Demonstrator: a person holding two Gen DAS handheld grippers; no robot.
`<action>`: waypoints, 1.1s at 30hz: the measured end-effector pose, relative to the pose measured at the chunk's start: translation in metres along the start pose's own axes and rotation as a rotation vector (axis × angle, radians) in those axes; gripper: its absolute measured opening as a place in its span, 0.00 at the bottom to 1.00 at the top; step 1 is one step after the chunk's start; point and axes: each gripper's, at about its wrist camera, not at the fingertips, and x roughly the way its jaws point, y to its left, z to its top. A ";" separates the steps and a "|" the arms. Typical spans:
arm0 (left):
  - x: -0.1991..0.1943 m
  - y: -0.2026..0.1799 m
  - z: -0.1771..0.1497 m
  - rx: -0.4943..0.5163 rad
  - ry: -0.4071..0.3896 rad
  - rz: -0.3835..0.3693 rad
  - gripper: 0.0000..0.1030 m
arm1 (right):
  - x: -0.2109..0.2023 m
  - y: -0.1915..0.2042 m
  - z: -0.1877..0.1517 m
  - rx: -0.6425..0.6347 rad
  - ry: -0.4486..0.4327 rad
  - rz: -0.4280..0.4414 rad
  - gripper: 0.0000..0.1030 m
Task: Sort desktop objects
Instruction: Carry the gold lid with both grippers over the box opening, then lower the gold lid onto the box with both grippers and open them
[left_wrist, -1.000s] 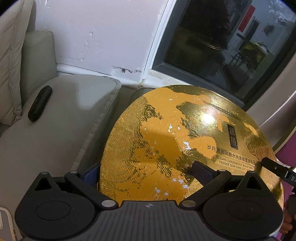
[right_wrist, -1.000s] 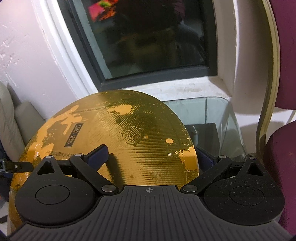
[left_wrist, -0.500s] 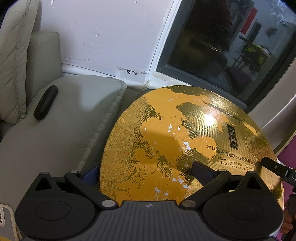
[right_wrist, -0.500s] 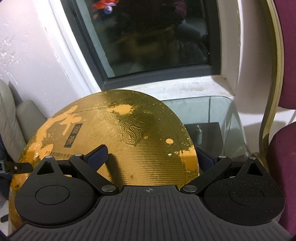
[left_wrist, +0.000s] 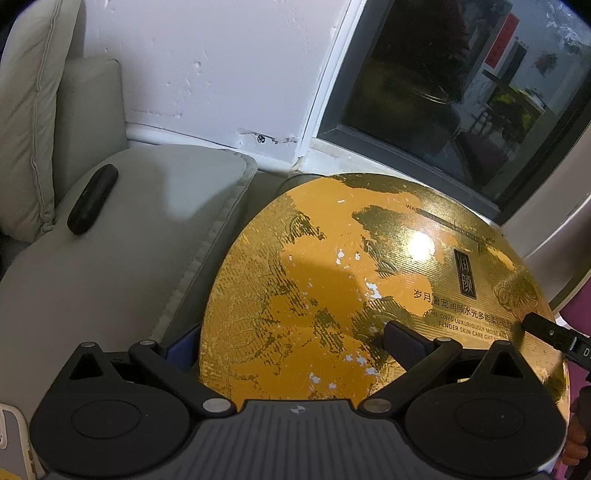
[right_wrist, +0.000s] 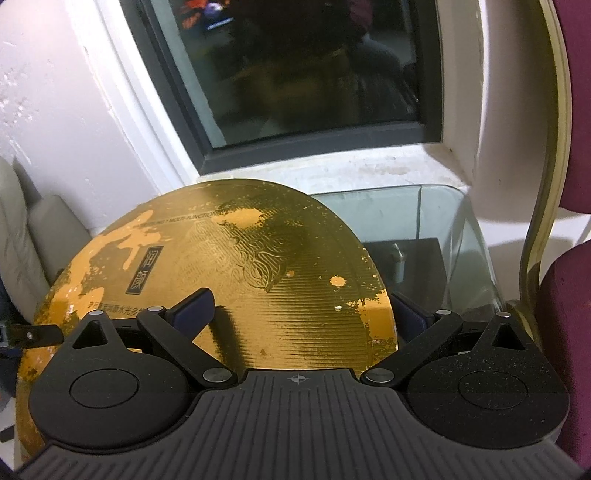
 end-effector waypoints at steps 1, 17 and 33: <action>0.001 0.001 -0.001 -0.002 0.000 -0.003 0.99 | 0.001 0.000 0.000 -0.001 0.003 -0.003 0.97; -0.003 0.012 -0.002 -0.034 0.026 0.043 0.99 | -0.018 0.014 -0.001 -0.032 -0.034 -0.091 0.98; -0.102 -0.014 -0.066 0.118 -0.029 0.212 0.99 | -0.166 0.056 -0.061 -0.106 -0.023 -0.120 0.98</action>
